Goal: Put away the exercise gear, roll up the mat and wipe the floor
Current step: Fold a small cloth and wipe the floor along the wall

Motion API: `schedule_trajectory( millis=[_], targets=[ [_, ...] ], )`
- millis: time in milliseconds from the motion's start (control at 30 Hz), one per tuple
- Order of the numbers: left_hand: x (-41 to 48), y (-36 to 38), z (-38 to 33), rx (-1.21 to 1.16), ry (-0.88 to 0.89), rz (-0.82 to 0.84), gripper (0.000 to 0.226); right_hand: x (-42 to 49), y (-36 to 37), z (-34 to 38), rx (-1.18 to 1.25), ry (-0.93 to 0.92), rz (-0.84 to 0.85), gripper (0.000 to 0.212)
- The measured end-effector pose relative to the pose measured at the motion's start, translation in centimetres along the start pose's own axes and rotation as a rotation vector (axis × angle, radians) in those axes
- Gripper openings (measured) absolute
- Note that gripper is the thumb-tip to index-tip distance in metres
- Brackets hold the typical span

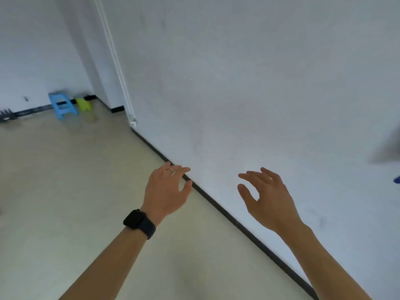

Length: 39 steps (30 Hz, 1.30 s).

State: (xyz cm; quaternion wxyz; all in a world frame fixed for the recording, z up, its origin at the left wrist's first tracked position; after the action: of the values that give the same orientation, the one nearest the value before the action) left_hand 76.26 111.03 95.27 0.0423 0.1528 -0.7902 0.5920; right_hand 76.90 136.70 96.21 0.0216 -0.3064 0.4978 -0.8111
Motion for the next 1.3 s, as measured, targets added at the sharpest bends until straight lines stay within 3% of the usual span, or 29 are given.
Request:
schedule_trajectory(
  millis=[200,333,667,1100,1300],
  targets=[
    [2.1,-10.9,30.0,0.141,-0.318,-0.089,0.047,13.6,14.6,21.7,0.060,-0.252,0.141,0.042],
    [3.3,-17.1,43.4,0.163,-0.447,-0.128,0.051,20.9,21.1,32.5,0.100,-0.330,0.191,0.044],
    [14.1,-21.1,65.6,0.199,-0.538,-0.164,0.049,38.5,36.0,48.0,0.151,-0.391,0.164,0.041],
    [43.0,-26.8,91.0,0.199,-0.622,-0.246,0.047,71.4,59.2,64.6,0.188,-0.543,0.171,0.042],
    [54.7,-28.8,106.0,0.215,-0.641,-0.278,0.048,85.7,69.9,73.5,0.192,-0.577,0.179,0.043]
  ],
)
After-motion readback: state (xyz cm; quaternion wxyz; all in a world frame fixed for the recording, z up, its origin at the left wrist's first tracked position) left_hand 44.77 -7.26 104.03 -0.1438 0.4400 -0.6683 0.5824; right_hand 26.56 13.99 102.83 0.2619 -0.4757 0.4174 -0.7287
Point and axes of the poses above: each hand's wrist, its own x-axis towards the middle knuckle, its own y-axis out of the palm, z = x × y, the point moved 9 cm from there along x, towards the middle knuckle, and after that the axes turned 12 degrees about -y, right-handed, at the moved point
